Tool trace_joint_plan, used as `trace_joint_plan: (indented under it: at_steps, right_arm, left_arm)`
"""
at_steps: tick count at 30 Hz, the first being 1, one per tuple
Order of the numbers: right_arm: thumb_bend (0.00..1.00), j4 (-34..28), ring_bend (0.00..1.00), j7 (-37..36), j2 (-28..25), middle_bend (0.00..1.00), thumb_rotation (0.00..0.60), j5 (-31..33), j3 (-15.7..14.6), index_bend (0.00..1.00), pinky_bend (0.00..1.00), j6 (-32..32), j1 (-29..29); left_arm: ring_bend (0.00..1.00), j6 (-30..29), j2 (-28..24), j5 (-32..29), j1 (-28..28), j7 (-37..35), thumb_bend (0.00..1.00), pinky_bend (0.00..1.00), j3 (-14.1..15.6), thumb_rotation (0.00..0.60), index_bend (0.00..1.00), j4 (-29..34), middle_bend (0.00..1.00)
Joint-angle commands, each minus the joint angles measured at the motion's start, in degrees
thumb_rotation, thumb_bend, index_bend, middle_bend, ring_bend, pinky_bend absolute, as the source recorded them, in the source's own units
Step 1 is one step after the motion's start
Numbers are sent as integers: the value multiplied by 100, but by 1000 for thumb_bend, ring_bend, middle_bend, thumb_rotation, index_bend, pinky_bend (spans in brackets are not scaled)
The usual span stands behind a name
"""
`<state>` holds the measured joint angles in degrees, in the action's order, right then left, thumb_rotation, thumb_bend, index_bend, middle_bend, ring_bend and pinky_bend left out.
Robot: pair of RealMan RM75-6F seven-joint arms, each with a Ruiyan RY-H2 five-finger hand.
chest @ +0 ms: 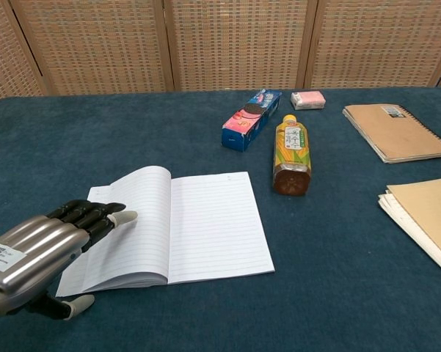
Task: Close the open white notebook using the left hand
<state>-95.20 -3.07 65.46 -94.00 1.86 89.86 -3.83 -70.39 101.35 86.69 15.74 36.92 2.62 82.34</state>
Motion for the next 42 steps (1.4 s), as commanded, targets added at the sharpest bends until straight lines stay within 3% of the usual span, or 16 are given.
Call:
trace_joint_plan:
  at_steps: [1, 18, 24, 31, 42]
  right_arm:
    - [125, -8, 0, -12, -2, 0, 600, 0, 5, 35, 0, 9, 2]
    - [123, 8, 0, -19, 46, 0, 600, -47, 8, 38, 0, 59, 9]
    - [123, 10, 0, -21, 55, 0, 600, -56, 9, 38, 0, 76, 15]
    - [123, 10, 0, -52, 49, 0, 600, -64, 8, 38, 0, 78, 13]
    - [123, 20, 0, -75, 54, 0, 600, -30, 22, 38, 0, 76, 15]
  left_arm:
    - [0, 0, 35, -11, 8, 7, 292, 0, -1, 600, 0, -56, 0]
    - [0, -246, 306, 58, -3, -36, 296, 0, -49, 600, 0, -570, 0]
    - [0, -415, 324, 195, -17, -187, 456, 0, -38, 600, 0, -644, 0]
    - [0, -436, 336, 204, -15, -200, 482, 0, -50, 600, 0, -719, 0]
    - [0, -1068, 157, 948, 146, -178, 483, 0, -143, 600, 0, -551, 0]
